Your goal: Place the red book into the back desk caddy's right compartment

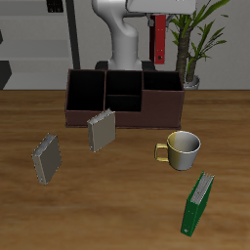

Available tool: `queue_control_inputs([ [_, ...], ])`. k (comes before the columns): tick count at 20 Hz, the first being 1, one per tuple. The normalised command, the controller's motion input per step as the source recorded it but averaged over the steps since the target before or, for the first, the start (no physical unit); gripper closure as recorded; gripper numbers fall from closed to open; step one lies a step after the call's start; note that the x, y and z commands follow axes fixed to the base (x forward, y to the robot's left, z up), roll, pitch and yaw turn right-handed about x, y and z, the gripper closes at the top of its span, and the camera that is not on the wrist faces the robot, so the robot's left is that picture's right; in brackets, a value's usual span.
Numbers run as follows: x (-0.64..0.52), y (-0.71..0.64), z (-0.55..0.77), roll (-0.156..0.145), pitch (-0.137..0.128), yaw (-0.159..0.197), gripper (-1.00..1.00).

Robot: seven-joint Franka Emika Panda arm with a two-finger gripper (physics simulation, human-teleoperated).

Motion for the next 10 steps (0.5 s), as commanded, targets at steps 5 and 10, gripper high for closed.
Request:
queue_control_inputs([
  [5,-0.35,0.25,0.11,0.048,-0.021,0.033,1.0],
  [10,-0.26,0.12,-0.02,0.026,0.004,0.012,1.0],
])
